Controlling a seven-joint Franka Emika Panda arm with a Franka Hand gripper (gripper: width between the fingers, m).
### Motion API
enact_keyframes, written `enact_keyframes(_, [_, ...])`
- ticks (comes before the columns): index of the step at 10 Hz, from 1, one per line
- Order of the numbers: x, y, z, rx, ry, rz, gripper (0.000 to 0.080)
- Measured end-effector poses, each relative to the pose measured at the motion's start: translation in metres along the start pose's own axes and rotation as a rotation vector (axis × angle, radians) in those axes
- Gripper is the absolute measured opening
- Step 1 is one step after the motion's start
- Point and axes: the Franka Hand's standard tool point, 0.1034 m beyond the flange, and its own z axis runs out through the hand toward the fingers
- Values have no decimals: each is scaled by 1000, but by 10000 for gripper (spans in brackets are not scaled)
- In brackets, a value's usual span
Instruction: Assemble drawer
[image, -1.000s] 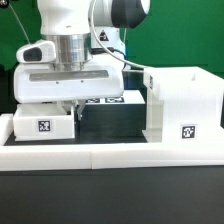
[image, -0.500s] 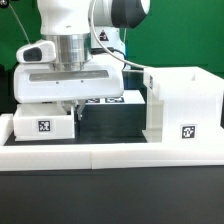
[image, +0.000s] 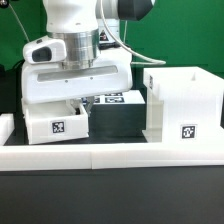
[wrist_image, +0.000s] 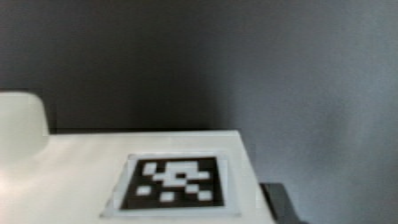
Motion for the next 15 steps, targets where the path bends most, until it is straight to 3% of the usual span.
enact_keyframes(3, [-1, 2, 0, -1, -1, -177, 42])
enact_keyframes(8, [-1, 7, 1, -54, -5, -767, 42])
enact_keyframes(13, [-3, 13, 1, -69, -30, -1036, 42])
enact_keyframes(15, [8, 8, -4, -80, -55, -1194, 42])
